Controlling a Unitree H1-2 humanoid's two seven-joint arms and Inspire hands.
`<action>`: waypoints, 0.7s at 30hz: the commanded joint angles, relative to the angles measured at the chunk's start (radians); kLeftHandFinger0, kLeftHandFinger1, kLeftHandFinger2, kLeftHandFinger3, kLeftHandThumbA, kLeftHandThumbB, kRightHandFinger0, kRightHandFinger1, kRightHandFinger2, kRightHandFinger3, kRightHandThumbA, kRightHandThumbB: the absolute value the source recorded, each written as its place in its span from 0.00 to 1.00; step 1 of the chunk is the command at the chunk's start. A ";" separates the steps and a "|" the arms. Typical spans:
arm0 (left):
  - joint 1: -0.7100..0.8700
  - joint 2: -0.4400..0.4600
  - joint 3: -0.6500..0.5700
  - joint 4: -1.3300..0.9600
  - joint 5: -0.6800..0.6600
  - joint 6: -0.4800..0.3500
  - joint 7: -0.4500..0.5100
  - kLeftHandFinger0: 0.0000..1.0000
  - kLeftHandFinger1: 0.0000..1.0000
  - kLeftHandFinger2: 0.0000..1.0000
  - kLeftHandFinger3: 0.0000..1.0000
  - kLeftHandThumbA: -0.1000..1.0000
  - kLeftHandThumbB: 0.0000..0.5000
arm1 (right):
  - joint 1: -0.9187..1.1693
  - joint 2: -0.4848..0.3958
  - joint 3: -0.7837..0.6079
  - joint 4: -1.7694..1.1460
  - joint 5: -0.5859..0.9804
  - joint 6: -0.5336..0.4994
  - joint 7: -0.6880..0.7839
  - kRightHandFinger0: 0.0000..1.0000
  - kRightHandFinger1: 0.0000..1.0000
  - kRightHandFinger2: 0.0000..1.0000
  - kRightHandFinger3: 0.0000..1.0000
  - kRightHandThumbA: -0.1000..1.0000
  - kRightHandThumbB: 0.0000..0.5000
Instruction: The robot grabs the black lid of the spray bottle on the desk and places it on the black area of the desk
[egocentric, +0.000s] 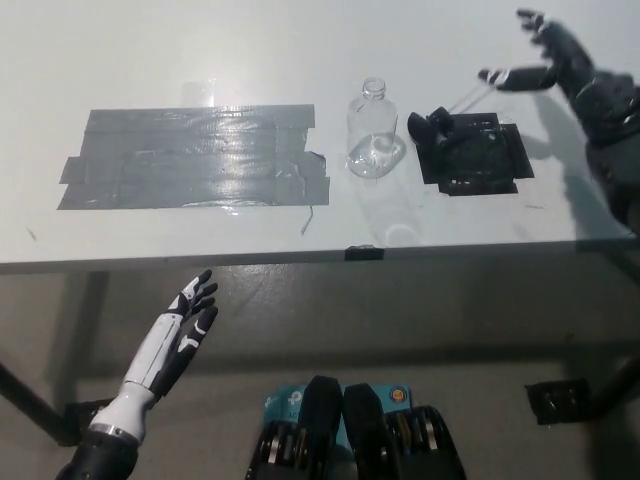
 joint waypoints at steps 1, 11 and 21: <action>-0.020 0.012 0.004 -0.012 -0.005 -0.031 0.006 1.00 0.91 0.93 1.00 1.00 0.05 | -0.109 -0.052 0.010 -0.066 -0.017 -0.043 -0.073 1.00 1.00 1.00 1.00 0.77 0.91; -0.156 0.013 0.018 0.042 -0.019 -0.025 0.009 1.00 0.97 1.00 1.00 1.00 0.13 | 0.086 -0.120 -0.057 -0.908 0.014 0.050 0.041 1.00 1.00 1.00 1.00 0.90 0.96; -0.170 0.031 0.033 0.000 -0.041 0.013 -0.011 1.00 1.00 1.00 1.00 1.00 0.36 | 0.683 -0.026 -0.187 -1.779 0.252 0.179 0.006 1.00 1.00 1.00 1.00 0.89 0.73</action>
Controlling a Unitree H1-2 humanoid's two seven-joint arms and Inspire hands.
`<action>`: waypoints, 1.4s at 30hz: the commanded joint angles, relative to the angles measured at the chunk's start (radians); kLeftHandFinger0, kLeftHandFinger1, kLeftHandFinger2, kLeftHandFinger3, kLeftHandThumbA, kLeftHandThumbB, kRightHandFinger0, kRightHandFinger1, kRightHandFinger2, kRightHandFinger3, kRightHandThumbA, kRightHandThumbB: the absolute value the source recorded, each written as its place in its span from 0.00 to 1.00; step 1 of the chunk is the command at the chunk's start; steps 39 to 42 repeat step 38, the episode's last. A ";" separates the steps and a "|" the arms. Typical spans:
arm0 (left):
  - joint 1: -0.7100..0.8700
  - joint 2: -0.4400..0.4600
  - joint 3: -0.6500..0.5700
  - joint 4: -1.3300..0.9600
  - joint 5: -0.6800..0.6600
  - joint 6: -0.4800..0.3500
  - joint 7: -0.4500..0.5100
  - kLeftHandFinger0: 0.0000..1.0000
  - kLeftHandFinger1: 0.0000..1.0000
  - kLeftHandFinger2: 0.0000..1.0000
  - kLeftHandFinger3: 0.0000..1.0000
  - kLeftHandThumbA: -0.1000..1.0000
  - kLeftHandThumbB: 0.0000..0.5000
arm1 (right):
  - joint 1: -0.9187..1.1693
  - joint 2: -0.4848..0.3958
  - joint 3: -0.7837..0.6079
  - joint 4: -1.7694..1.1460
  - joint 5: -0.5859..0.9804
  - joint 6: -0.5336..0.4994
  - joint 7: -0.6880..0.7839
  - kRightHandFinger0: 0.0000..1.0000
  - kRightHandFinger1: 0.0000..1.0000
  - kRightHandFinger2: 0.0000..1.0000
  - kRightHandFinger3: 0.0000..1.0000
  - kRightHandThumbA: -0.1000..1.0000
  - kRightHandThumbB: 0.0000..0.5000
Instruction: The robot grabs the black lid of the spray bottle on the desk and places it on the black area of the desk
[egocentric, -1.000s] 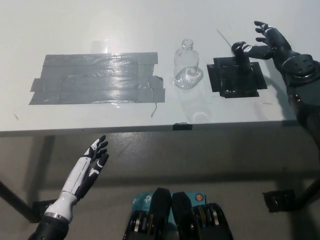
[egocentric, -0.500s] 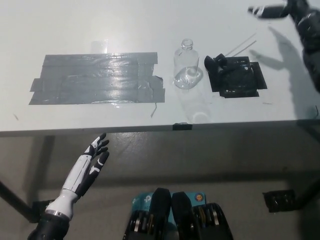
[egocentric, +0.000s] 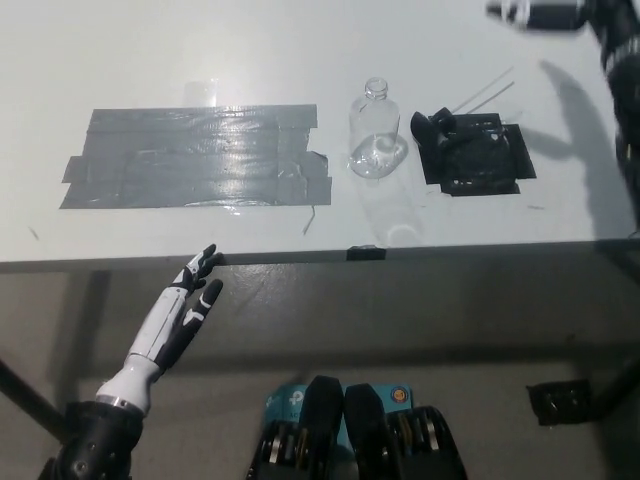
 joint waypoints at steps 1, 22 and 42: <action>-0.087 0.032 0.033 -0.043 -0.046 0.011 -0.014 1.00 1.00 1.00 1.00 1.00 0.36 | 0.416 0.016 -0.143 -1.110 0.275 0.152 0.023 1.00 1.00 1.00 1.00 0.88 0.72; 0.190 0.028 0.019 -0.097 -0.052 -0.010 -0.022 1.00 1.00 1.00 1.00 1.00 0.28 | 0.961 0.147 -0.013 -0.949 0.302 -0.007 0.093 1.00 1.00 1.00 1.00 0.82 0.65; 0.216 0.026 0.031 -0.093 -0.059 0.011 -0.025 1.00 1.00 1.00 1.00 1.00 0.27 | 0.920 0.162 -0.004 -0.687 0.255 -0.002 0.146 1.00 1.00 1.00 1.00 0.79 0.59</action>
